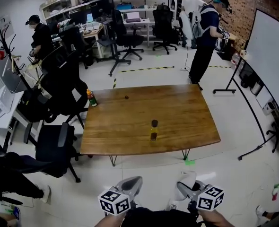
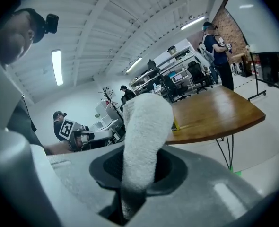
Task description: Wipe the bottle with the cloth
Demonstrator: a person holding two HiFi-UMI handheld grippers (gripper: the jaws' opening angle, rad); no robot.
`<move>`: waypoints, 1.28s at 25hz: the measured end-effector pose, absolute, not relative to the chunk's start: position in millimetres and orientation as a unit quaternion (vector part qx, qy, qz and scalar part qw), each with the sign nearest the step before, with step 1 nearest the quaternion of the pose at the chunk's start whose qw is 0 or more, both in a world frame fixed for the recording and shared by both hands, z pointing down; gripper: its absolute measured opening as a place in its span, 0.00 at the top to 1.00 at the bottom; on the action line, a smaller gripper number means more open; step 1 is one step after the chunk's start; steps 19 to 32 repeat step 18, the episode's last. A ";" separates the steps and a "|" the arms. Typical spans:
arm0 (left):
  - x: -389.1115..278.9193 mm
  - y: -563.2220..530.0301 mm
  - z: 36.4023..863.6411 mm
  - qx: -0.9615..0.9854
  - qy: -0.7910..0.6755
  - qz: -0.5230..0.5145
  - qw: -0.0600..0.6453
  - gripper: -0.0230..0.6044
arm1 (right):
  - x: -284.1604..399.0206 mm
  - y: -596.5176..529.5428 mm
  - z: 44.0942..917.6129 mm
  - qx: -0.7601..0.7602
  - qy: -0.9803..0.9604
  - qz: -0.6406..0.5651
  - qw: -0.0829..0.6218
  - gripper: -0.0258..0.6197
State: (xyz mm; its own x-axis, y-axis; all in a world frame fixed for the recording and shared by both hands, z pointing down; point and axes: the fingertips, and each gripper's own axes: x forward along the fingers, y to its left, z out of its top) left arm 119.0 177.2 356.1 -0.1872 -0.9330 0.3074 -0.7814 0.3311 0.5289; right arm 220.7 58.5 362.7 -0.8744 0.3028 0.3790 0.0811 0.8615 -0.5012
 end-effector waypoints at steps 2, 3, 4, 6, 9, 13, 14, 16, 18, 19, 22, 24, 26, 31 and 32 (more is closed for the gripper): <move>122.3 173.3 357.5 0.565 -0.761 -0.119 0.297 0.94 | 220.2 54.3 360.4 -0.107 -0.938 0.239 0.226 0.85; 123.0 171.9 358.0 0.565 -0.762 -0.114 0.296 0.94 | 219.6 52.1 360.5 -0.109 -0.938 0.239 0.225 0.85; 123.0 171.0 358.1 0.564 -0.763 -0.111 0.296 0.94 | 219.1 50.3 360.6 -0.109 -0.938 0.240 0.224 0.85; 122.4 170.4 357.2 0.562 -0.765 -0.110 0.296 0.94 | 219.2 48.3 360.3 -0.109 -0.938 0.243 0.223 0.85; 122.0 169.0 355.6 0.561 -0.767 -0.107 0.292 0.94 | 219.2 48.1 359.2 -0.111 -0.938 0.243 0.221 0.85; 120.8 170.3 356.2 0.561 -0.768 -0.104 0.291 0.94 | 217.9 50.0 358.8 -0.109 -0.937 0.247 0.220 0.85; 121.1 171.0 356.3 0.560 -0.768 -0.104 0.292 0.94 | 218.7 50.7 358.6 -0.109 -0.937 0.247 0.221 0.85; 121.7 171.8 356.7 0.560 -0.768 -0.104 0.294 0.94 | 220.4 51.7 358.8 -0.109 -0.937 0.248 0.221 0.85; 121.8 172.1 357.3 0.560 -0.768 -0.104 0.294 0.94 | 221.3 51.9 358.7 -0.110 -0.937 0.247 0.221 0.85; 121.8 172.1 357.3 0.560 -0.768 -0.104 0.294 0.94 | 221.3 51.9 358.7 -0.110 -0.937 0.247 0.221 0.85; 121.8 172.1 357.3 0.560 -0.768 -0.104 0.294 0.94 | 221.3 51.9 358.7 -0.110 -0.937 0.247 0.221 0.85; 121.8 172.1 357.3 0.560 -0.768 -0.104 0.294 0.94 | 221.3 51.9 358.7 -0.110 -0.937 0.247 0.221 0.85; 121.8 172.1 357.3 0.560 -0.768 -0.104 0.294 0.94 | 221.3 51.9 358.7 -0.110 -0.937 0.247 0.221 0.85; 121.8 172.1 357.3 0.560 -0.768 -0.104 0.294 0.94 | 221.3 51.9 358.7 -0.110 -0.937 0.247 0.221 0.85; 121.8 172.1 357.3 0.560 -0.768 -0.104 0.294 0.94 | 221.3 51.9 358.7 -0.110 -0.937 0.247 0.221 0.85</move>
